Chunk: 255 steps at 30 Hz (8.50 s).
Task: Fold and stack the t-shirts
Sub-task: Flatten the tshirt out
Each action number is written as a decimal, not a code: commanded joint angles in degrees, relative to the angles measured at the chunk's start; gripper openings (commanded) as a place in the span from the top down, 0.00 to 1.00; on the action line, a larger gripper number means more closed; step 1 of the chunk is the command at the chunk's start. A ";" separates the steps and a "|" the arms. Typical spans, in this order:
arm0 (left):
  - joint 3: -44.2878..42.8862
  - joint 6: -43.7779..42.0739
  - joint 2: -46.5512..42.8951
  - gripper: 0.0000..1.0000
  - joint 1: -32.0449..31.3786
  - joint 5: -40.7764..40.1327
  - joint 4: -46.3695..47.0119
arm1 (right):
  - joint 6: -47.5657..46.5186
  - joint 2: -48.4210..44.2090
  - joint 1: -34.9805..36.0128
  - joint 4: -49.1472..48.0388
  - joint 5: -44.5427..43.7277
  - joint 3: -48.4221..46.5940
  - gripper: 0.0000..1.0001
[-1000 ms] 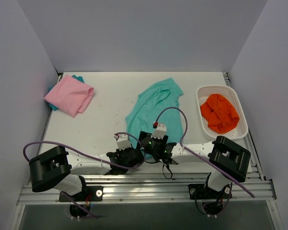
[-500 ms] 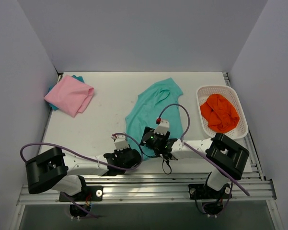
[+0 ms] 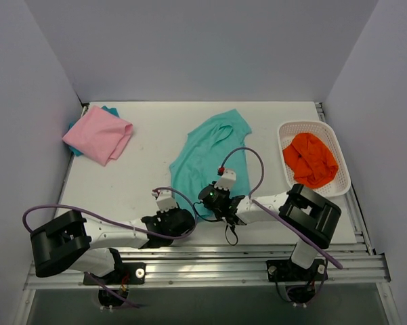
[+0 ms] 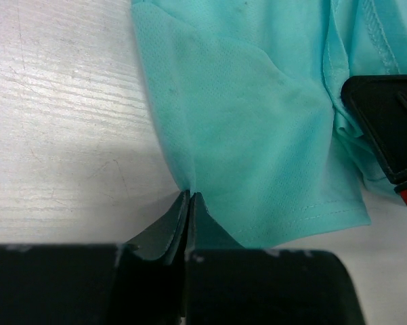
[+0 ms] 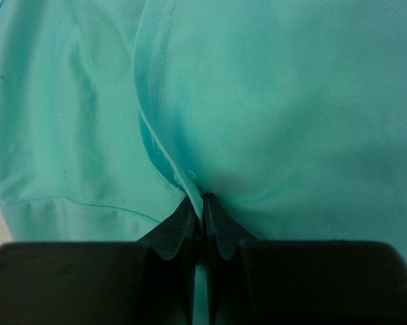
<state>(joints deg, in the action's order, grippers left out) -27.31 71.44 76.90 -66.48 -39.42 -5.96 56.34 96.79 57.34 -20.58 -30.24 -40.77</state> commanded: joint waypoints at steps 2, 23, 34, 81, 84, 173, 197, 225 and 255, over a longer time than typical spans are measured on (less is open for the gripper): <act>1.21 0.54 0.09 0.98 0.74 0.39 0.59 | 0.88 2.26 -0.04 4.66 0.54 -0.71 1.00; -10.82 -5.78 -11.06 0.98 1.00 -7.76 -17.75 | -2.11 -31.56 2.42 37.09 -20.03 -10.73 1.00; -26.20 -22.37 -30.22 0.98 0.91 -19.37 -29.56 | -7.28 -61.79 2.42 51.86 -29.17 -22.39 1.00; -115.49 -48.32 64.45 0.06 56.64 43.03 -8.41 | -20.12 35.41 -44.16 30.71 0.80 -82.82 0.00; -118.48 -49.46 60.39 0.06 56.37 39.95 -17.28 | -21.26 27.50 -42.76 27.89 -1.04 -76.31 0.00; -6.70 -19.76 -2.64 0.04 22.97 15.60 -12.41 | 0.09 -36.59 -34.67 14.69 15.12 20.91 0.68; -3.63 -21.34 -4.57 0.04 27.19 19.03 -7.76 | -1.58 -23.41 -35.19 8.28 18.20 19.50 1.00; -15.40 -24.68 -5.88 0.98 42.21 11.56 -18.91 | -10.10 -31.14 -52.59 13.72 28.83 18.27 1.00; -4.34 -12.22 -25.93 0.11 22.30 21.58 -26.65 | -5.89 -48.28 -40.38 24.97 24.97 16.34 0.23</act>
<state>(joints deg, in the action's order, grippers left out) -33.45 53.34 50.24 -39.38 -15.40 -30.79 48.58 48.18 14.98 3.42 -1.58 -22.04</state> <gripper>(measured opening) 0.891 0.773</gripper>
